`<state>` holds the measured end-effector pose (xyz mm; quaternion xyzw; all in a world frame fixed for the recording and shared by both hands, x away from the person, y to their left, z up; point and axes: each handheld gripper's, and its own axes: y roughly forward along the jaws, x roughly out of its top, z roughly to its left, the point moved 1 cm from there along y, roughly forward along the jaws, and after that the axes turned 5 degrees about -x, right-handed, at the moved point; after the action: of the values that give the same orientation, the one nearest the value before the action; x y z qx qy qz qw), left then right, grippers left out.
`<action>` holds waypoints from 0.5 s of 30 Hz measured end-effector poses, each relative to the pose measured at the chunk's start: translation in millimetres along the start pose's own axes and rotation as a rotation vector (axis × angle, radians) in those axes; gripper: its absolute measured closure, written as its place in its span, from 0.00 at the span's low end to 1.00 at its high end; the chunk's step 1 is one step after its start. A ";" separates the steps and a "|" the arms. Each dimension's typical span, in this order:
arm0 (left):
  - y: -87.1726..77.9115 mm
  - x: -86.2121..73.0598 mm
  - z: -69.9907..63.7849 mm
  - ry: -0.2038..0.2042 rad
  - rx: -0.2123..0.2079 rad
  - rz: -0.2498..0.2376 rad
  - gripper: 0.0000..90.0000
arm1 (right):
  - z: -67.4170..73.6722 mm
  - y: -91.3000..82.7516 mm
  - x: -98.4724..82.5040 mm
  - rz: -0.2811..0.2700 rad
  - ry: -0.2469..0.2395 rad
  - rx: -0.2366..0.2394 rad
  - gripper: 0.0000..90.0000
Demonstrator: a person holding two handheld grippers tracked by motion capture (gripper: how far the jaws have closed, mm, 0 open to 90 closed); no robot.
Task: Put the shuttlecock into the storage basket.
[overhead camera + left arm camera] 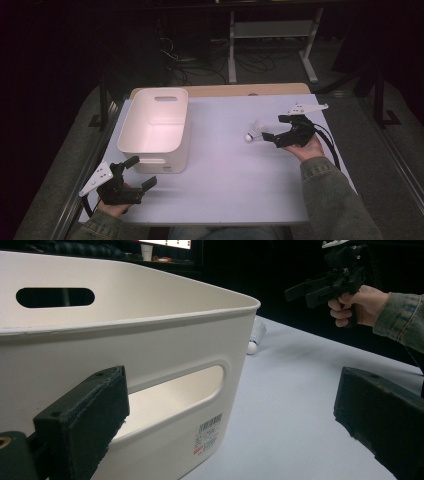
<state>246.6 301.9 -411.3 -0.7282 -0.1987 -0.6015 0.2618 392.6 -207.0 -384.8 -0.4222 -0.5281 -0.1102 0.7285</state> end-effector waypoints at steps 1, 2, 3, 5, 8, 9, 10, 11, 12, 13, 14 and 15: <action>-0.1 0.1 0.1 0.001 0.000 0.000 0.01 | -0.2 1.6 -0.2 0.004 0.000 -0.003 0.00; -0.1 0.1 0.1 0.001 0.000 0.000 0.01 | -0.2 1.6 -0.2 0.004 0.000 -0.003 0.00; -0.5 0.1 0.6 0.007 0.001 0.004 0.01 | -1.0 4.6 -0.6 0.011 -0.001 0.000 0.00; -0.7 0.0 0.6 0.005 0.002 0.006 0.01 | -2.0 7.5 -1.0 0.017 0.000 -0.002 0.00; -1.1 0.2 0.8 0.009 0.001 0.006 0.01 | -4.7 11.8 -2.0 0.021 0.000 -0.005 0.00; -1.0 0.2 0.6 0.007 0.001 0.004 0.01 | -5.2 12.7 -2.4 0.025 0.007 -0.004 0.00; -1.0 0.2 0.6 0.007 0.001 0.004 0.01 | -6.6 14.0 -3.1 0.027 0.005 -0.005 0.00; -1.0 0.2 0.7 0.006 0.001 0.005 0.01 | -6.6 14.0 -3.1 0.027 0.005 -0.005 0.00; -0.7 0.2 0.5 0.003 0.001 0.002 0.01 | -9.3 16.2 -4.4 0.032 0.011 -0.010 0.00; -0.9 0.2 0.6 0.005 0.001 0.004 0.01 | -9.3 16.2 -4.4 0.032 0.011 -0.010 0.00; -0.9 0.2 0.6 0.004 0.001 0.003 0.01 | -10.5 17.2 -4.9 0.037 0.018 -0.012 0.00; -0.7 0.2 0.5 0.002 0.001 0.000 0.01 | -12.5 18.5 -5.8 0.041 0.023 -0.014 0.00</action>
<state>246.6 302.8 -411.1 -0.7275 -0.1987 -0.6019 0.2626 409.8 -206.3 -400.1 -0.4368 -0.5102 -0.1035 0.7336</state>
